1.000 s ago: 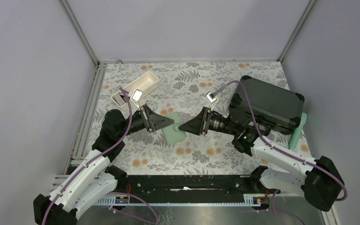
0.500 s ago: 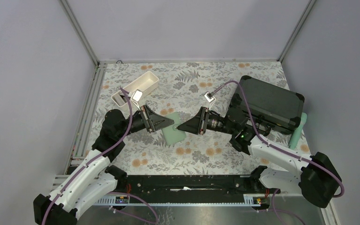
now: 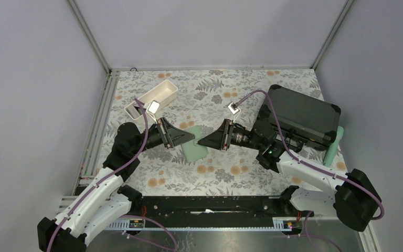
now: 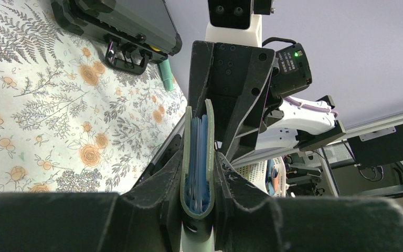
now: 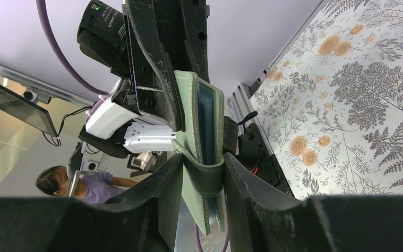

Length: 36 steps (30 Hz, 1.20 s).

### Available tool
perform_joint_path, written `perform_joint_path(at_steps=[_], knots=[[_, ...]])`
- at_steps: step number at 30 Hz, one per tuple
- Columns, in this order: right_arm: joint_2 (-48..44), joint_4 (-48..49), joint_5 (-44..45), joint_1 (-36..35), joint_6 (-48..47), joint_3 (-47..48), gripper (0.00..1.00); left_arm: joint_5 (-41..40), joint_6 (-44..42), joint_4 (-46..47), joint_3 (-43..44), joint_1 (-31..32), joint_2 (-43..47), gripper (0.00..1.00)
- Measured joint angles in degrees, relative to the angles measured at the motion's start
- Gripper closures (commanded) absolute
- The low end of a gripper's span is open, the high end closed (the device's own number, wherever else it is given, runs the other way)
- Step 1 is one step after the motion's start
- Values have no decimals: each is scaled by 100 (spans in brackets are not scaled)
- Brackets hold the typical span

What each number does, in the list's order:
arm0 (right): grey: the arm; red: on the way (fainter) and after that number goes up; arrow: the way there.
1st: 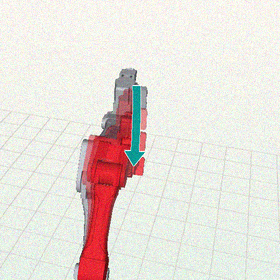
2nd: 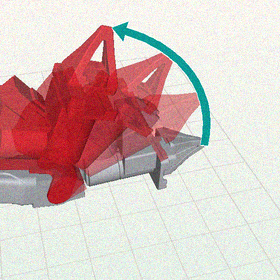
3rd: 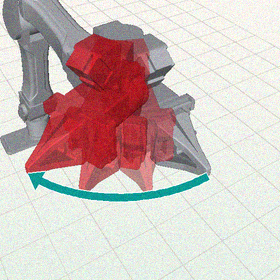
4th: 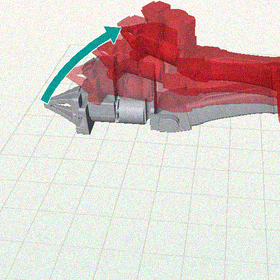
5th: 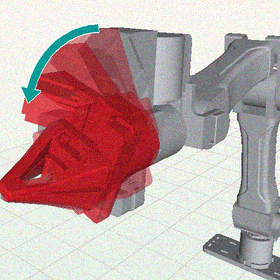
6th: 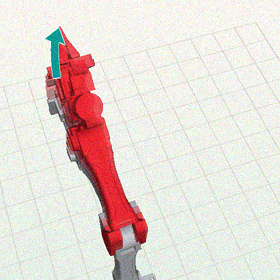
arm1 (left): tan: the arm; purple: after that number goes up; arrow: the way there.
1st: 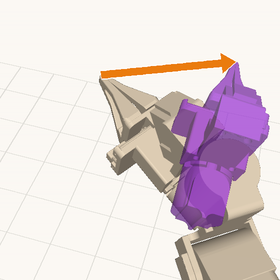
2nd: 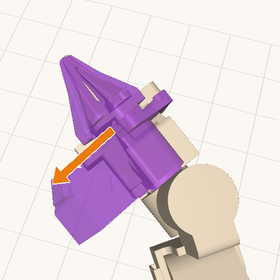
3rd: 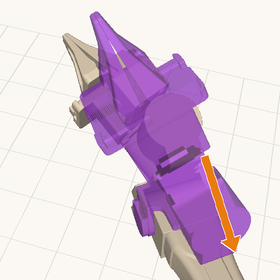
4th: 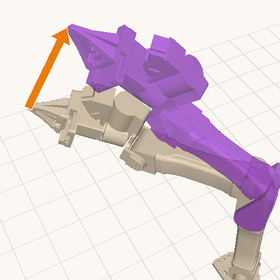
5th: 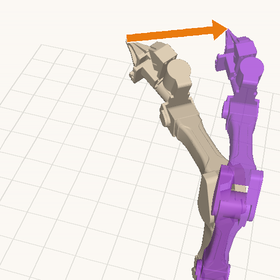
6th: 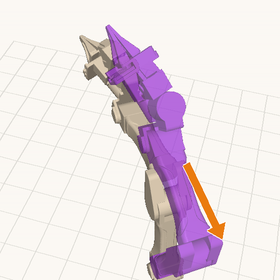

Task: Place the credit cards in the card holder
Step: Close the card holder at the center of the board.

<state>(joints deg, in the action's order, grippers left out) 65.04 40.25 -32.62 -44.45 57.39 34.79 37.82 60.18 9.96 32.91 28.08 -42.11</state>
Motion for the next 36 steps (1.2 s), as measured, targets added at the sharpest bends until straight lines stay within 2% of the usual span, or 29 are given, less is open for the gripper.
perform_joint_path(at_steps=[12, 36], knots=[[76, 37, -9, 0, 13, 61, 59, -11, 0, 7, 0, 0, 0, 100], [146, 33, -116, 0, 9, 111, 51, -9, 2, 0, 0, 50, -48, 100]])
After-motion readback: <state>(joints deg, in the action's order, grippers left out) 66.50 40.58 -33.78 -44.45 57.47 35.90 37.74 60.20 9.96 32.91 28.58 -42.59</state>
